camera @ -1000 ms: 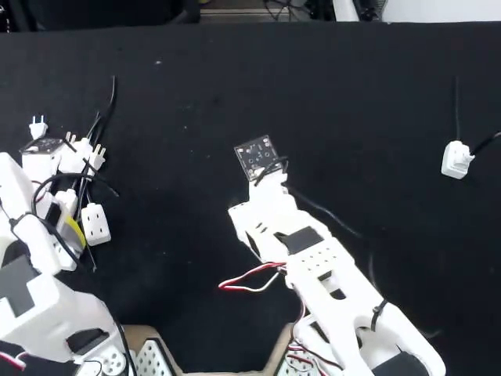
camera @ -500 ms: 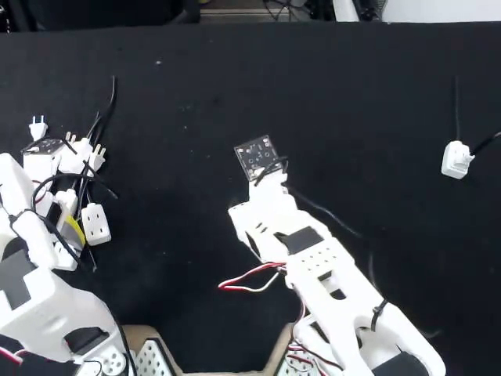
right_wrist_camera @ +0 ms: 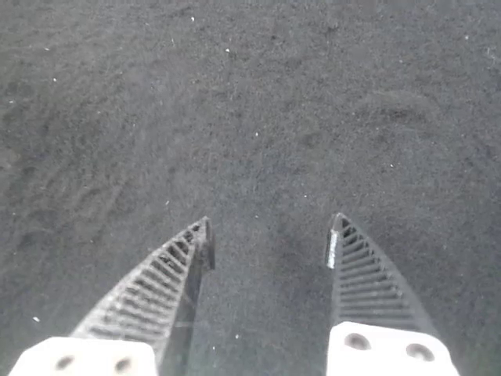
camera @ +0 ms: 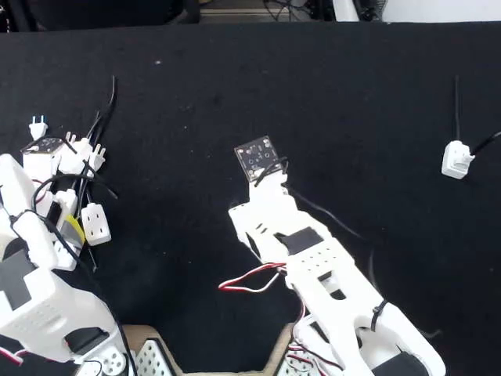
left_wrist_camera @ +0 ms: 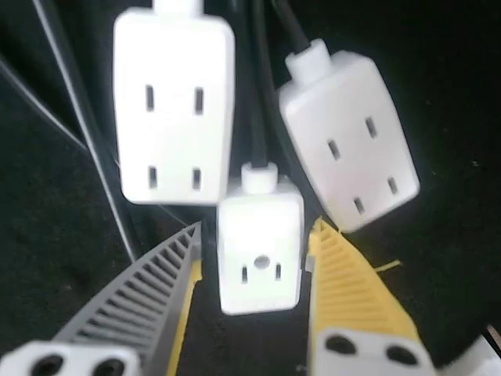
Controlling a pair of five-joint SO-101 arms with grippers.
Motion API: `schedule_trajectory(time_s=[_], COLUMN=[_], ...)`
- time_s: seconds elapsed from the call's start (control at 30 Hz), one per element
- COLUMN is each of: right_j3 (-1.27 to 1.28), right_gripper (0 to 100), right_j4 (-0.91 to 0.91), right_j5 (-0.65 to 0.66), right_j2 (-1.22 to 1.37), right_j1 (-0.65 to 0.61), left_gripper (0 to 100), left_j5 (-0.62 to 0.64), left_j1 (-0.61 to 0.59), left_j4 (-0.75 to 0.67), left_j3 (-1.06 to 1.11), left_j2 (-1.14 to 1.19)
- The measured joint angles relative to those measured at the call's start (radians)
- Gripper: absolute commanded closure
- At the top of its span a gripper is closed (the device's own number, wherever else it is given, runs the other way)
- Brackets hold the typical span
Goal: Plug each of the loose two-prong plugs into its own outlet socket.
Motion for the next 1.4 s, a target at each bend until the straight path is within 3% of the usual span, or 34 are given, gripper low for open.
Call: schedule_trajectory(time_s=[0.17, 0.3, 0.37, 0.57, 0.8, 1.03, 1.17, 1.27, 1.4], right_j3=[0.000, 0.008, 0.008, 0.008, 0.008, 0.008, 0.008, 0.008, 0.008], right_gripper=[77.6, 77.6, 77.6, 77.6, 77.6, 77.6, 77.6, 77.6, 77.6], right_j4=[0.000, 0.000, 0.000, 0.000, 0.000, 0.000, 0.000, 0.000, 0.000], right_j5=[0.000, 0.000, 0.000, 0.000, 0.000, 0.000, 0.000, 0.000, -0.023], right_j2=[0.000, 0.000, 0.000, 0.000, 0.000, 0.000, 0.000, 0.000, 0.000], right_j1=[0.000, 0.000, 0.000, 0.000, 0.000, 0.000, 0.000, 0.006, 0.101], left_gripper=[81, 98, 94, 97, 97, 97, 97, 97, 97], left_j5=[0.000, 0.000, 0.000, 0.000, 0.000, 0.074, 0.146, 0.209, 0.321], left_j1=[-0.003, 0.000, 0.000, 0.000, 0.046, 0.078, 0.163, 0.290, 0.476], left_j4=[-0.051, -0.034, -0.002, 0.144, 0.420, 0.462, 0.462, 0.454, 0.341], left_j3=[0.057, 0.057, 0.057, -0.029, -0.255, -0.330, -0.310, -0.282, -0.275], left_j2=[0.000, 0.000, 0.000, 0.002, 0.002, -0.044, -0.161, -0.235, -0.252])
